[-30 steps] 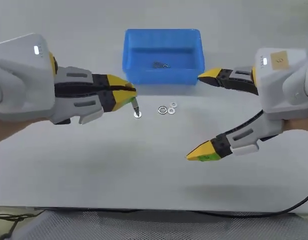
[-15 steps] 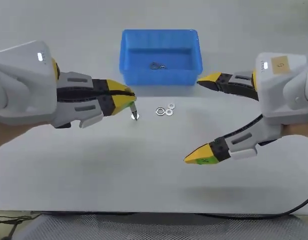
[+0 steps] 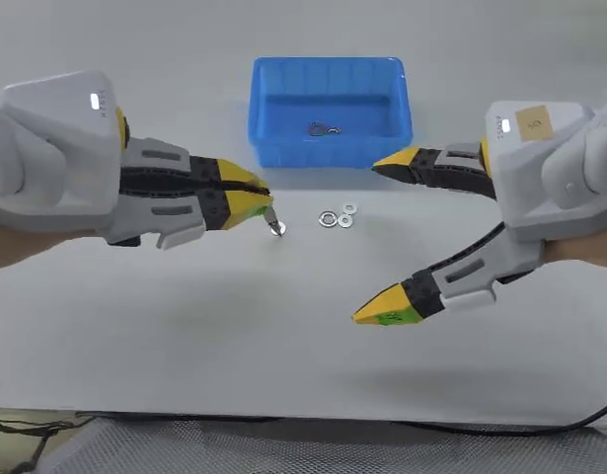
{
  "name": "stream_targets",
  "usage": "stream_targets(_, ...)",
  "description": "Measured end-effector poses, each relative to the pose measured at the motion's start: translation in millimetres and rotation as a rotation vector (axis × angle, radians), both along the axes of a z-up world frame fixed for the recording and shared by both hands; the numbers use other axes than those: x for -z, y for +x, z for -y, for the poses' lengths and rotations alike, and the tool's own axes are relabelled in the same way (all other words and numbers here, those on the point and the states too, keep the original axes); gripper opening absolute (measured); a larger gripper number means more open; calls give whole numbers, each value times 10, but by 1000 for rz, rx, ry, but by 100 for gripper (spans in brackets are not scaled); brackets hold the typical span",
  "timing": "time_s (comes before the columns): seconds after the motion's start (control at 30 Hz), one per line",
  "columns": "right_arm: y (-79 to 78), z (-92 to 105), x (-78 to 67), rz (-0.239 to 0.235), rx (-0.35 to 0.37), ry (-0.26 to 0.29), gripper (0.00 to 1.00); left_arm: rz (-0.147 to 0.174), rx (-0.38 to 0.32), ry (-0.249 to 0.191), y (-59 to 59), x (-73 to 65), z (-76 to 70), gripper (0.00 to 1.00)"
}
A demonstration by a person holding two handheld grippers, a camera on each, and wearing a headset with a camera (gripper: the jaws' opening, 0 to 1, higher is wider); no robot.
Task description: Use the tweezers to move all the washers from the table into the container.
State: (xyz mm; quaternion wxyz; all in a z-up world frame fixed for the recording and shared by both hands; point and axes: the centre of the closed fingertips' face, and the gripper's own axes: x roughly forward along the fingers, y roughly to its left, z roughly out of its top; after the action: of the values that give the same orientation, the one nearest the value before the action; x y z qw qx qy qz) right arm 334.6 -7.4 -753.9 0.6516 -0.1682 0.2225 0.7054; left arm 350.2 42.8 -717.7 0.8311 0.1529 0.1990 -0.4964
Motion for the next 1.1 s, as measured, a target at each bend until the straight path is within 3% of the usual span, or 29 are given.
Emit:
stream_targets(0.1, -34, -163, -7, -14, -35, 13, 92, -27, -2, 14, -9, 49, -33, 7)
stream_targets(0.2, -63, -313, -8, -19, -70, 22, 88, -32, 4, 27, -25, 64, -39, 7)
stream_targets(0.43, -51, -555, 64, -30, -115, 24, 71, -41, -13, -3, 9, 47, 9, 7)
stream_targets(0.8, 19, -639, 193, -14, -124, 0, 41, -41, -2, -27, 48, 24, 107, 7)
stream_targets(0.97, 25, -678, 220, -38, -126, 2, 34, -43, 3, -29, 39, 22, 122, 7)
stream_targets(1.1, 62, -706, 260, -16, -132, -13, 28, -43, 1, -28, 38, 21, 124, 7)
